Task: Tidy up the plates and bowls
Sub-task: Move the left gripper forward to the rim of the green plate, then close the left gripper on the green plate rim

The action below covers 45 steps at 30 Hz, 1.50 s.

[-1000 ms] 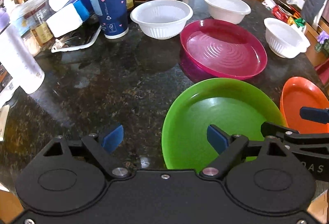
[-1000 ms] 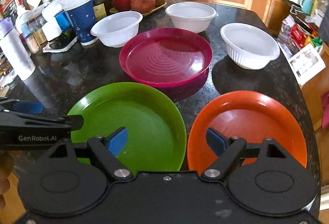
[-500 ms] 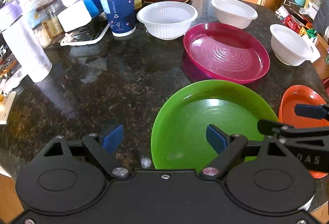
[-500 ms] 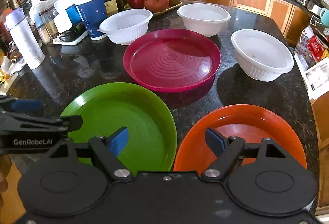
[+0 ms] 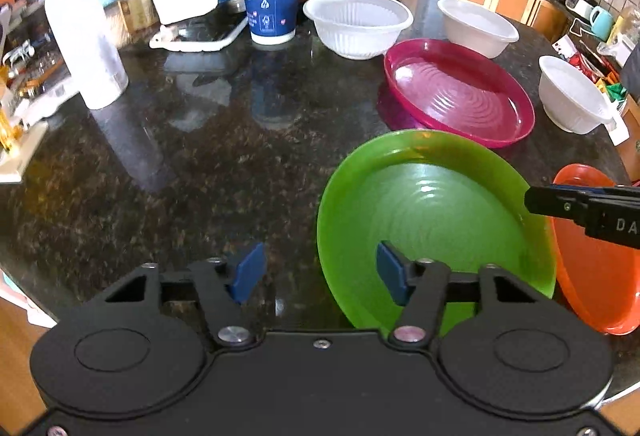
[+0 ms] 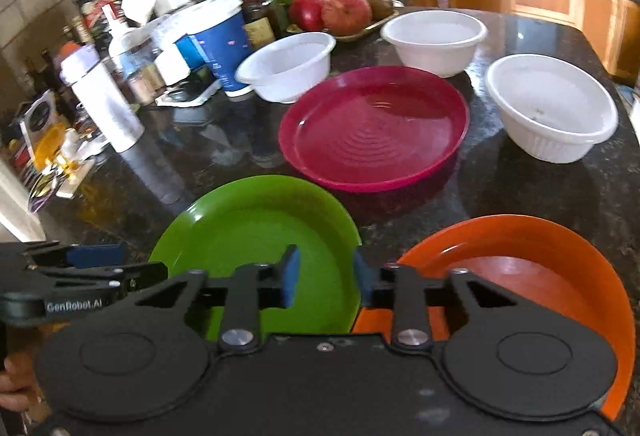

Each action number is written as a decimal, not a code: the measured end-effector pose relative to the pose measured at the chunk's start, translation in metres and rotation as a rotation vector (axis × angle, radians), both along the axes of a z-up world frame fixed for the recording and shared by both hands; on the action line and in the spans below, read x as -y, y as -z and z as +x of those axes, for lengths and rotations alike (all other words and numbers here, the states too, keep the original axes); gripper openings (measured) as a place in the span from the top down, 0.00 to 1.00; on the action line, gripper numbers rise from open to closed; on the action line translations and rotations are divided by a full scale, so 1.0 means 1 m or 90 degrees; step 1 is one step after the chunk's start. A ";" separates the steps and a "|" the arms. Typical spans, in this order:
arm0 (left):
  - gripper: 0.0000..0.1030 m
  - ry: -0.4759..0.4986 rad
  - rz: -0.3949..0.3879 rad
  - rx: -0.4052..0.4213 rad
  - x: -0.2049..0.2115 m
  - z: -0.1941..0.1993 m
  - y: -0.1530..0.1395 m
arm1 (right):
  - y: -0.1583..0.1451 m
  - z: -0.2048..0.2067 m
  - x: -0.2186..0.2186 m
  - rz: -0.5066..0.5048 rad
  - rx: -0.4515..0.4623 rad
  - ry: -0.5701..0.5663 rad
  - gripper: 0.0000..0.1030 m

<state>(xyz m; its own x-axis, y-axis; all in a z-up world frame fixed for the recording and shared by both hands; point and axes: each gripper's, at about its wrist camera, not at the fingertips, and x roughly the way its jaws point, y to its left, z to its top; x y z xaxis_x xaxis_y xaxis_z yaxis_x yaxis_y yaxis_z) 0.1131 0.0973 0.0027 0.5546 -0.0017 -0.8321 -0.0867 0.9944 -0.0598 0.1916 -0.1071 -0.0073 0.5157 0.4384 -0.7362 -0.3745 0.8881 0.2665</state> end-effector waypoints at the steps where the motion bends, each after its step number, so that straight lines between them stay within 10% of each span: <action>1: 0.43 0.000 -0.006 -0.005 -0.001 0.000 0.002 | 0.002 -0.001 0.000 0.001 0.004 -0.008 0.84; 32: 0.54 0.111 0.031 0.070 0.015 -0.007 0.006 | 0.021 0.009 -0.012 -0.119 0.084 -0.021 0.84; 45: 0.87 0.114 0.032 0.060 0.005 -0.004 0.003 | 0.023 0.013 -0.014 -0.103 0.062 -0.013 0.91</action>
<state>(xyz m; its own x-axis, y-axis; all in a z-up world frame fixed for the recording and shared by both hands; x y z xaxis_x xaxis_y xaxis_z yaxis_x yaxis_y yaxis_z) 0.1089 0.0922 -0.0003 0.6249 -0.0672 -0.7778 0.0957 0.9954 -0.0092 0.2042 -0.0927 -0.0303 0.5808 0.3291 -0.7446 -0.4097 0.9085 0.0821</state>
